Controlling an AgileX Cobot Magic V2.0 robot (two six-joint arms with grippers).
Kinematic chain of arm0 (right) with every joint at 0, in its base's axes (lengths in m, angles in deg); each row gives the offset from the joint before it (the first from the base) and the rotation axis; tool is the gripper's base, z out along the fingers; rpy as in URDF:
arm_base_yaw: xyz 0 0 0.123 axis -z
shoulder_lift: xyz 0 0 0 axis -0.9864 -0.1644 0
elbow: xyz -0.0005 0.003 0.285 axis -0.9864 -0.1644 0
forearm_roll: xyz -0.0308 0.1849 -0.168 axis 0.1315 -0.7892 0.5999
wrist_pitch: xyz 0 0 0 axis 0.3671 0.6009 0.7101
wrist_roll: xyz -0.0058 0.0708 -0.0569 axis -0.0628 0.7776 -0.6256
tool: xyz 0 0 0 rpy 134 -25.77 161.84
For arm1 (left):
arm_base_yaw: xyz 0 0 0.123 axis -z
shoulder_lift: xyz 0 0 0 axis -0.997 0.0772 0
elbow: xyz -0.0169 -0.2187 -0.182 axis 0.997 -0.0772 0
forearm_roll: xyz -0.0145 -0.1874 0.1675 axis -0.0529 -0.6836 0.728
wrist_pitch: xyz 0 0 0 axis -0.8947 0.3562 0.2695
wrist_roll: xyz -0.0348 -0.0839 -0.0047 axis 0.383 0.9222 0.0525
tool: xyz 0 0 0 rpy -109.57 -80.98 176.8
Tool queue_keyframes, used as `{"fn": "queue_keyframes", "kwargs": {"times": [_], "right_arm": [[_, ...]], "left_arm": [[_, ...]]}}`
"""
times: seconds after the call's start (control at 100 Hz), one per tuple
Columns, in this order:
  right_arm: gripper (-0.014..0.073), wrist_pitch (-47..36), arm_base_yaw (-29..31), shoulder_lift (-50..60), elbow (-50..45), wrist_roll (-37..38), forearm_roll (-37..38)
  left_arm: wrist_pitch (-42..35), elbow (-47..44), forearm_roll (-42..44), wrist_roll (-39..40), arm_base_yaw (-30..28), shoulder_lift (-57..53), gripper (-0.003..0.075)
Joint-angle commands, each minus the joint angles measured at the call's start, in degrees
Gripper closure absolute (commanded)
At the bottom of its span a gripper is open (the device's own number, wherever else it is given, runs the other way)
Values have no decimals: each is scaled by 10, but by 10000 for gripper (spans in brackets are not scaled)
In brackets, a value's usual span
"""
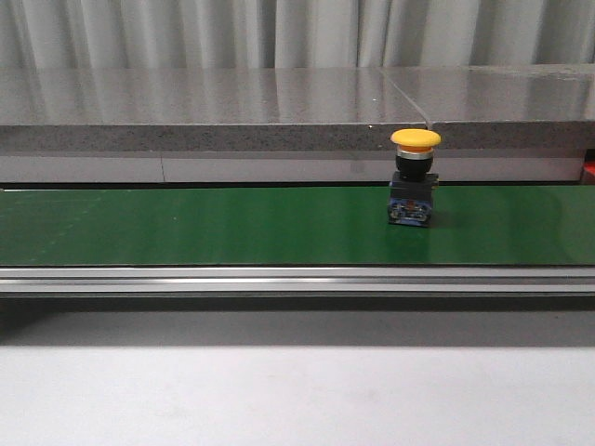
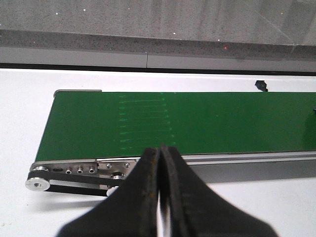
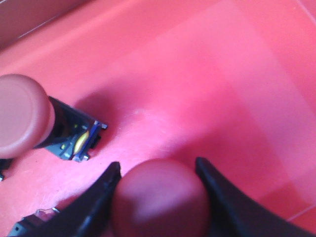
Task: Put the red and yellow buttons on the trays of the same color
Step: 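Carry the red button over the red tray and release it, then return the right gripper to the belt's end and grasp the yellow button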
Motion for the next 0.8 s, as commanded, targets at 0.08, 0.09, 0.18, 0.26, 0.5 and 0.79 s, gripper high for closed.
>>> {"fn": "queue_keyframes", "kwargs": {"times": [0.08, 0.09, 0.18, 0.26, 0.5, 0.79], "right_arm": [[-57, -18, 2, 37, 16, -1, -7], [-64, -18, 2, 38, 16, -1, -7], [-61, -18, 2, 53, 16, -1, -7], [-61, -18, 2, 73, 16, -2, -7], [-61, 31, 1, 162, 13, -2, -7], [-61, 113, -24, 267, -27, -22, -8]], "left_arm": [[-39, 14, -9, -1, 3, 6, 739], [-39, 14, -9, -1, 3, 6, 739], [-39, 14, -9, -1, 3, 6, 739], [-39, 14, -9, -1, 3, 6, 739], [-39, 14, -9, -1, 3, 6, 739], [-39, 14, -9, -1, 3, 6, 739]]}}
